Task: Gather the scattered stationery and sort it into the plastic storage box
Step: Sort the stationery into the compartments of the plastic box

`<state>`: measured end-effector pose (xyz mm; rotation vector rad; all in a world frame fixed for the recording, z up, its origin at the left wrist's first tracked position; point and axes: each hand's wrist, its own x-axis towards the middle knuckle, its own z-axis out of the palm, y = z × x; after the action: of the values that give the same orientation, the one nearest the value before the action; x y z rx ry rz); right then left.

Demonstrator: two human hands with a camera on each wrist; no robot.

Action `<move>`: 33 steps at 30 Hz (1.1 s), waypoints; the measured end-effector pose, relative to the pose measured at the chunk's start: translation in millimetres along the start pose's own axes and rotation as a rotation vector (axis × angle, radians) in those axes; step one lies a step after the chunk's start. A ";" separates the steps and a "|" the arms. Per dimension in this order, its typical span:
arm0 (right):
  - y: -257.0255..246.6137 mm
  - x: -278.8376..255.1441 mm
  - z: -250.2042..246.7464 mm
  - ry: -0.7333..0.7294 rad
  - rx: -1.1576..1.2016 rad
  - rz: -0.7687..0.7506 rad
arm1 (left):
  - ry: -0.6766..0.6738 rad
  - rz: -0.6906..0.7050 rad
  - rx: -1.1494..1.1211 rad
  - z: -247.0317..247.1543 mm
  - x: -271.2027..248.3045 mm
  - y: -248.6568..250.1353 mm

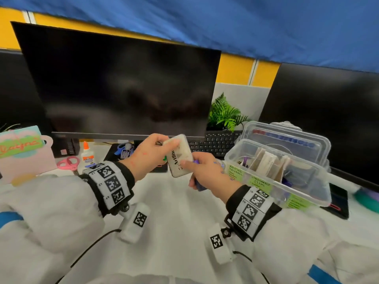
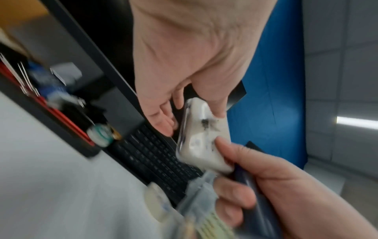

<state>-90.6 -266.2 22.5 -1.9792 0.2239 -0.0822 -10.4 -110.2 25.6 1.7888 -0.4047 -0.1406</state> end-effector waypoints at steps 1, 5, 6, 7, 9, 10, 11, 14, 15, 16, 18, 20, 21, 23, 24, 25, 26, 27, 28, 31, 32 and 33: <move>-2.2 -2.4 -7.9 0.041 0.049 -0.002 | -0.059 -0.031 -0.070 9.3 1.5 4.9; -7.9 -17.5 -44.4 0.130 0.165 -0.052 | -0.228 -0.050 -0.283 53.3 1.5 28.9; -7.2 -21.1 -56.1 0.144 0.151 -0.062 | -0.231 -0.039 -0.308 64.7 3.7 32.7; -5.7 -25.1 -68.8 0.158 0.132 -0.070 | -0.237 -0.029 -0.322 76.5 6.5 35.5; -2.1 -34.0 -94.7 0.200 0.103 -0.094 | -0.280 -0.017 -0.311 100.5 10.9 41.9; -0.8 -39.2 -106.5 0.228 0.081 -0.116 | -0.307 -0.016 -0.286 113.5 13.5 45.9; 1.2 -43.5 -118.3 0.269 0.046 -0.140 | -0.333 0.001 -0.232 126.3 15.9 49.8; 13.2 -48.7 -157.0 0.499 -0.110 -0.166 | -0.379 0.164 0.039 158.6 20.2 58.8; 18.6 -49.4 -172.1 0.581 -0.167 -0.136 | -0.388 0.243 0.131 167.7 21.1 60.0; 23.8 -51.1 -187.2 0.635 -0.214 -0.088 | -0.403 0.309 0.206 174.7 20.7 60.5; 32.4 -58.2 -214.3 0.678 -0.274 0.023 | -0.473 0.390 0.313 186.6 15.8 60.4; 38.2 -65.2 -230.8 0.686 -0.256 0.084 | -0.567 0.413 0.419 195.5 10.4 59.1; 40.6 -66.6 -234.2 0.681 -0.239 0.099 | -0.599 0.417 0.498 199.3 8.2 58.8; 41.6 -67.0 -230.7 0.621 -0.229 0.121 | -0.599 0.458 0.650 206.4 8.0 55.7; 42.2 -65.5 -226.1 0.566 -0.236 0.128 | -0.578 0.480 0.687 209.6 9.1 53.9; 43.2 -63.1 -220.4 0.509 -0.261 0.137 | -0.557 0.487 0.703 213.0 10.7 52.0; 44.7 -60.2 -215.0 0.463 -0.317 0.147 | -0.538 0.492 0.705 215.5 12.1 50.5; 46.4 -56.6 -209.9 0.442 -0.393 0.159 | -0.525 0.488 0.701 217.4 13.3 49.1; 48.3 -52.0 -205.8 0.450 -0.468 0.168 | -0.520 0.493 0.699 217.9 13.0 49.2; 55.2 -35.1 -203.0 0.524 -0.631 0.208 | -0.529 0.573 0.764 216.9 14.5 47.1; 56.1 -29.6 -203.4 0.529 -0.675 0.230 | -0.547 0.599 0.792 216.1 14.3 46.4; 56.9 -24.0 -204.0 0.525 -0.712 0.250 | -0.568 0.609 0.814 215.7 14.2 45.2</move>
<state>-153.6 -467.2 54.9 -2.5812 0.9450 -0.4077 -72.2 -322.0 15.0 2.2960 -1.5675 -0.0469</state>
